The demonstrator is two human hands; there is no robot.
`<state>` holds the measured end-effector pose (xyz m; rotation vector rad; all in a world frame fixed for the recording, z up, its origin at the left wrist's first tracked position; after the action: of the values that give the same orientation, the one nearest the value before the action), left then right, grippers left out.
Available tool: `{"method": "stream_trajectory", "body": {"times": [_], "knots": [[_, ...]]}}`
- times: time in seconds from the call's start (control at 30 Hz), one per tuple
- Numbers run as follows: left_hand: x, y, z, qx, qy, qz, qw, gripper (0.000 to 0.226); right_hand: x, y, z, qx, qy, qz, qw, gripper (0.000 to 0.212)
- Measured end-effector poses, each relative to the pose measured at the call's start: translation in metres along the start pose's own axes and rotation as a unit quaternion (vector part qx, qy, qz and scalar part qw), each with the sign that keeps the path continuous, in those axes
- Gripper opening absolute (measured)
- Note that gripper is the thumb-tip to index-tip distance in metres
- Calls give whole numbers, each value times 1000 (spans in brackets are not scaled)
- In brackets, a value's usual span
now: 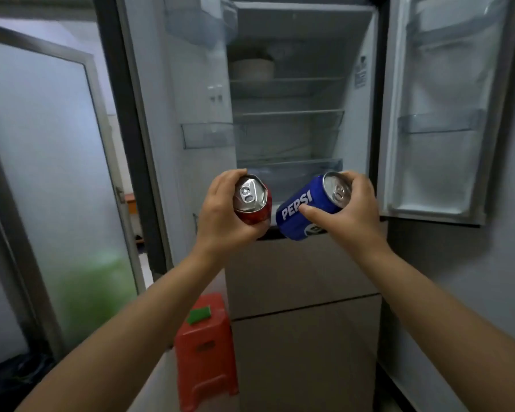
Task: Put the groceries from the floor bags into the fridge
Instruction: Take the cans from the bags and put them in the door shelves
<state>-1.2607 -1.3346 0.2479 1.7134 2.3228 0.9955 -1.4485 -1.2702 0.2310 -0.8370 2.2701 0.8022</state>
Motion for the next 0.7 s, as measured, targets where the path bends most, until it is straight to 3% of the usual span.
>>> {"method": "stream_trajectory", "body": {"times": [0.2, 0.43, 0.57, 0.7], "knots": [[-15, 27, -69, 97, -40, -91, 990, 69, -3, -3, -90, 29, 81, -64, 994, 61], [-31, 60, -159, 187, -65, -207, 958, 71, -24, -21, -221, 42, 190, -189, 963, 60], [-48, 71, -201, 217, -31, -247, 944, 77, -32, -43, -281, 24, 233, -203, 951, 66], [-77, 65, -227, 194, 64, -256, 945, 80, -32, -84, -322, -40, 238, -192, 951, 68]]}}
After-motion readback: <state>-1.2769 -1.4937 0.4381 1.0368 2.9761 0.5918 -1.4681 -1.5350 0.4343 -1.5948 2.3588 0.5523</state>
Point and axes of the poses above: each hand's wrist, its own z-axis away from the middle knuckle, its own y-axis out of the back of the hand, x = y × z, the point moved 10 cm from there along -z, towards the middle knuckle, and after that the axes turned 13 degrees about -x, right-handed, at the moved point
